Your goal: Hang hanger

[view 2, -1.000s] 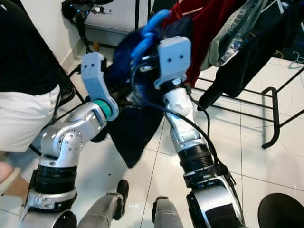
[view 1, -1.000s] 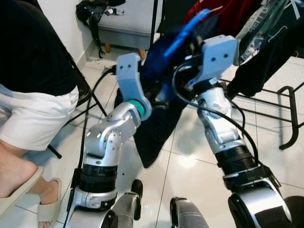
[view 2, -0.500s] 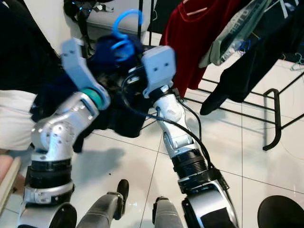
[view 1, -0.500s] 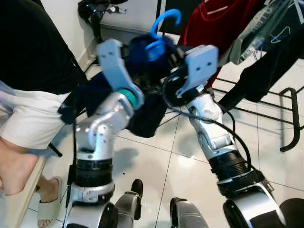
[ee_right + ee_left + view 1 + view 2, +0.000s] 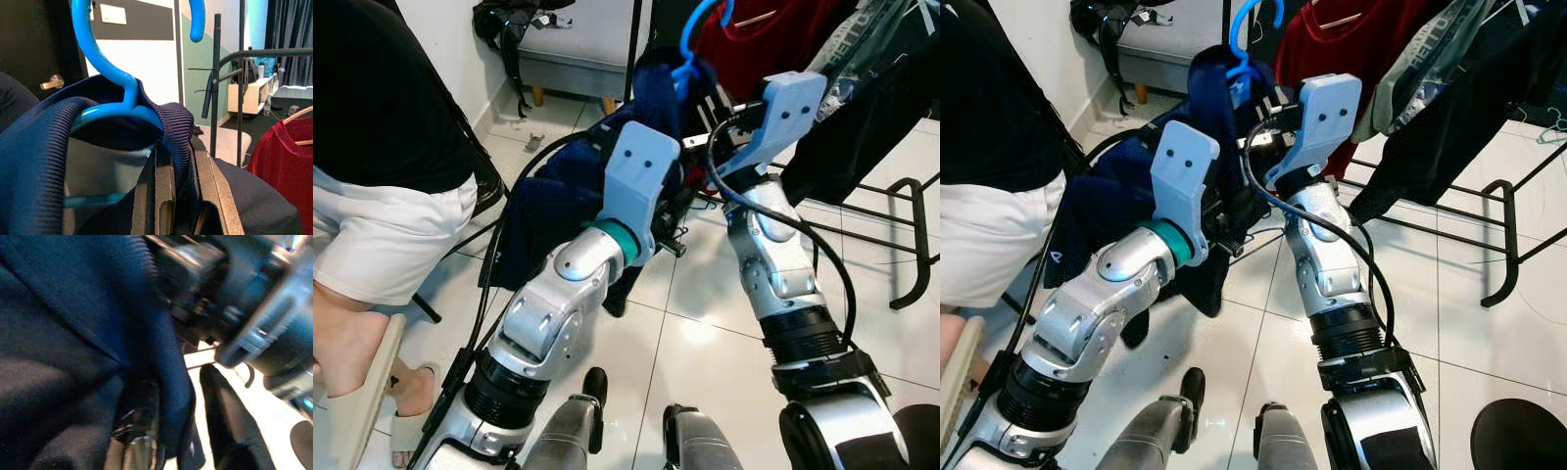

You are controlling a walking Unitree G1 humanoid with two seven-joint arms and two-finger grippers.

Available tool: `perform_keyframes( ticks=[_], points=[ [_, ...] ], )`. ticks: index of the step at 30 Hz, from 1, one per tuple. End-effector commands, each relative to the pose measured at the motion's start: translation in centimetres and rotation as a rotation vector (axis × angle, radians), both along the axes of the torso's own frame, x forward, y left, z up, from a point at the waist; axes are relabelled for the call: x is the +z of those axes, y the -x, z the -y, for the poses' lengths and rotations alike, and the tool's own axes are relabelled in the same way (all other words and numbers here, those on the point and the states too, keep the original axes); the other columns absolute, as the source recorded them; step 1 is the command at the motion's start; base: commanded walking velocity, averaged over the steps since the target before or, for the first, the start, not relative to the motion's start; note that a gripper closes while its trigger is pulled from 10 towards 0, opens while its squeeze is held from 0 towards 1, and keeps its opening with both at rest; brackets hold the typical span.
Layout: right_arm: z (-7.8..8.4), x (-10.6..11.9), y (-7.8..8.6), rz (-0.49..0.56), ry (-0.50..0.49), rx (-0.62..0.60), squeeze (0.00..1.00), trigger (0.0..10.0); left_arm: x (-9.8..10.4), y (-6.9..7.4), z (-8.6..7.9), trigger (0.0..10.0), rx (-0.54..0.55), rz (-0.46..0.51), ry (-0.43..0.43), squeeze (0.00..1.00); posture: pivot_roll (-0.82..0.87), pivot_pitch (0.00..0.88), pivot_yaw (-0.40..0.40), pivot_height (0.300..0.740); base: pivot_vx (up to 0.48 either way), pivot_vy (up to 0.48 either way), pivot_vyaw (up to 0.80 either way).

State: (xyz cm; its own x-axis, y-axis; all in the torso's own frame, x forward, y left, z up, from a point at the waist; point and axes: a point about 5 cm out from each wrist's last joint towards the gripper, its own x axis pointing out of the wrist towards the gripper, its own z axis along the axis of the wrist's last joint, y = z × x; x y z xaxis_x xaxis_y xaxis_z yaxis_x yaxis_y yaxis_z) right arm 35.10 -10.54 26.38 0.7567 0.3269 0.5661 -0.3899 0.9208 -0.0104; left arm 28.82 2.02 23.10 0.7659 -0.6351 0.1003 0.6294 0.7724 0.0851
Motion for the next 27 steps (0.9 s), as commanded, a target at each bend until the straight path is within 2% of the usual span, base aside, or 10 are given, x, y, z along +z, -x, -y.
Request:
perform_keyframes(
  ticks=[1,2,3,6,9,12,15,17,20,27],
  points=[
    [-0.1,0.9,0.3,0.034,-0.017,0.019,0.0,10.0,0.1,0.5,0.0,10.0,-0.018,0.024,-0.008,1.0,-0.05,0.172,0.06,0.74,0.0,0.0,0.0],
    [-0.1,0.7,0.3,0.03,0.004,0.021,0.0,10.0,0.6,0.6,-0.5,10.0,-0.011,0.049,-0.011,0.88,-0.04,0.173,0.06,0.74,0.0,0.0,0.0],
    [-0.1,0.4,0.2,0.022,0.022,0.022,0.0,10.0,1.2,0.7,-1.2,10.0,0.001,0.093,-0.02,0.0,-0.04,0.175,0.06,0.74,0.0,0.0,0.0],
    [0.1,-0.1,0.2,0.004,0.042,0.02,0.0,10.0,1.8,1.0,-2.1,10.0,-0.009,0.145,-0.037,0.0,-0.04,0.177,0.061,0.74,0.0,0.0,0.0],
    [1.3,-1.8,-0.3,-0.056,0.075,-0.033,0.0,10.0,2.0,2.9,-4.3,10.0,-0.094,0.306,-0.267,0.0,-0.02,0.184,0.06,0.74,0.0,0.0,0.0],
    [1.3,-1.8,-0.3,-0.056,0.075,-0.033,0.0,10.0,2.0,2.9,-4.3,10.0,-0.094,0.306,-0.267,0.0,-0.02,0.184,0.06,0.74,0.0,0.0,0.0],
    [1.9,-2.7,-0.7,-0.084,0.115,-0.103,0.0,10.0,0.4,3.5,-5.5,10.0,-0.079,0.329,-0.416,0.0,-0.02,0.19,0.062,0.74,0.0,0.0,0.0],
    [1.9,-3.1,-0.7,-0.087,0.139,-0.118,0.0,10.0,-0.3,3.6,-6.2,10.0,-0.048,0.31,-0.442,0.0,-0.01,0.193,0.061,0.74,0.0,0.0,0.0],
    [1.7,-3.4,-0.6,-0.082,0.173,-0.114,0.0,10.0,-0.5,3.6,-6.8,10.0,-0.014,0.28,-0.432,0.0,-0.01,0.193,0.061,0.74,0.0,0.0,0.0],
    [1.1,-4.3,0.2,-0.044,0.348,-0.058,0.0,10.0,0.8,4.2,-7.5,10.0,-0.046,0.143,-0.233,0.0,-0.01,0.198,0.056,0.74,0.0,0.0,0.0]
  ],
)
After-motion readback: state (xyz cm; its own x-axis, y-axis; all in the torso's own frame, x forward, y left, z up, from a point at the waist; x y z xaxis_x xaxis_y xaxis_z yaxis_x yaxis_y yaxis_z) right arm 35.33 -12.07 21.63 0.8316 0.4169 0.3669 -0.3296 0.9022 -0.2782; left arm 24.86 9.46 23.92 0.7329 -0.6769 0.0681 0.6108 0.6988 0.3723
